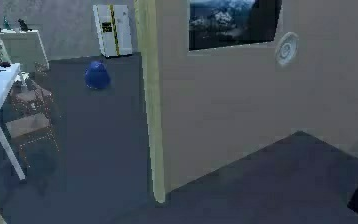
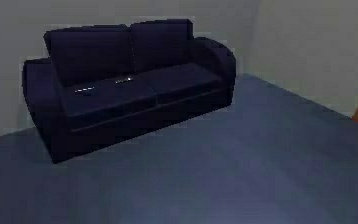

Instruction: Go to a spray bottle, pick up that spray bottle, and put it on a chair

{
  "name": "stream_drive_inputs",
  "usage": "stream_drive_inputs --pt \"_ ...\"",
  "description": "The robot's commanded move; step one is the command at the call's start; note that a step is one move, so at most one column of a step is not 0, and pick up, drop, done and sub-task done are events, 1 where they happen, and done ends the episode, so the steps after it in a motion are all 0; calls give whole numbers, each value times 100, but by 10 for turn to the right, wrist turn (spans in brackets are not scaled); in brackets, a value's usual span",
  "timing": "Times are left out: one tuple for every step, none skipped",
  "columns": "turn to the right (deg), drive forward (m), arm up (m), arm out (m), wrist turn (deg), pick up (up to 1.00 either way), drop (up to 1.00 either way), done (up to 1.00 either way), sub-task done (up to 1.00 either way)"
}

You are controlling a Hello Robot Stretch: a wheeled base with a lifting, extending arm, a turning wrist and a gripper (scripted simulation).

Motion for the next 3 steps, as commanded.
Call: stream_drive_inputs --pt "-270 0 0 0 0 0 0 0 0" --pt "0 100 0 0 0 0 0 0 0" --pt "-30 0 0 0 0 0 0 0 0"
